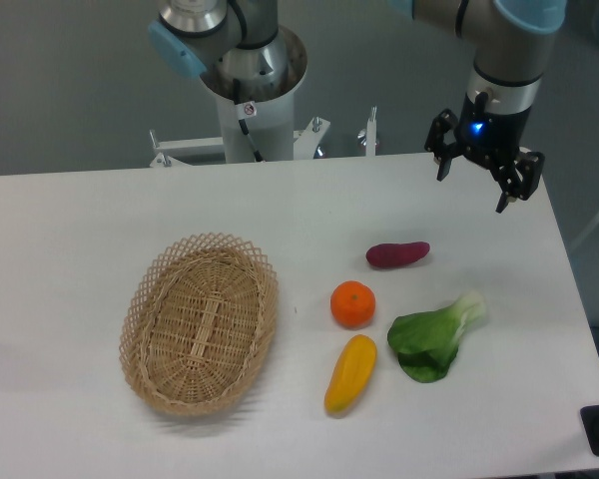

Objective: Pick up the sweet potato from the table
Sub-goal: 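Move the open gripper over the purple sweet potato and lower it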

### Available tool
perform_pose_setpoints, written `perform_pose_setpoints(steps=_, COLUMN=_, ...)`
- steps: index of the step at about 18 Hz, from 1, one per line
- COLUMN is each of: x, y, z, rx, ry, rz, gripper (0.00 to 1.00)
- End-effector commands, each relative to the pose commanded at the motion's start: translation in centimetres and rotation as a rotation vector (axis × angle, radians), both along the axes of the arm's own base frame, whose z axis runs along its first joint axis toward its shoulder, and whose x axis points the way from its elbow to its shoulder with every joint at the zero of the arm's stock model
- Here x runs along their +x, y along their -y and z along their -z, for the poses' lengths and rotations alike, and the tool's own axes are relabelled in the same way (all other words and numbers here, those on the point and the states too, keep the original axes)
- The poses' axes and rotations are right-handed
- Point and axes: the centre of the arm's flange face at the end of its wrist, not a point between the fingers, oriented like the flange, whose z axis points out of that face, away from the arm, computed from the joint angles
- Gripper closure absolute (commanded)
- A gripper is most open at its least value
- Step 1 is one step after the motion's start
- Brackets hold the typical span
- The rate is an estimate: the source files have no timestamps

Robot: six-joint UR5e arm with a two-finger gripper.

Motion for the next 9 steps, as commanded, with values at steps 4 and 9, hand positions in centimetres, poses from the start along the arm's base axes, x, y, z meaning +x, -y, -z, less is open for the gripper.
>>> perform_pose_setpoints(steps=4, x=0.4, y=-0.3, z=0.6, rx=-0.001, ry=0.004, rz=0.003, gripper=0.0)
perform_pose_setpoints(steps=9, x=1.0, y=-0.2, z=2.1, rx=-0.002, ry=0.01, rz=0.002, gripper=0.0)
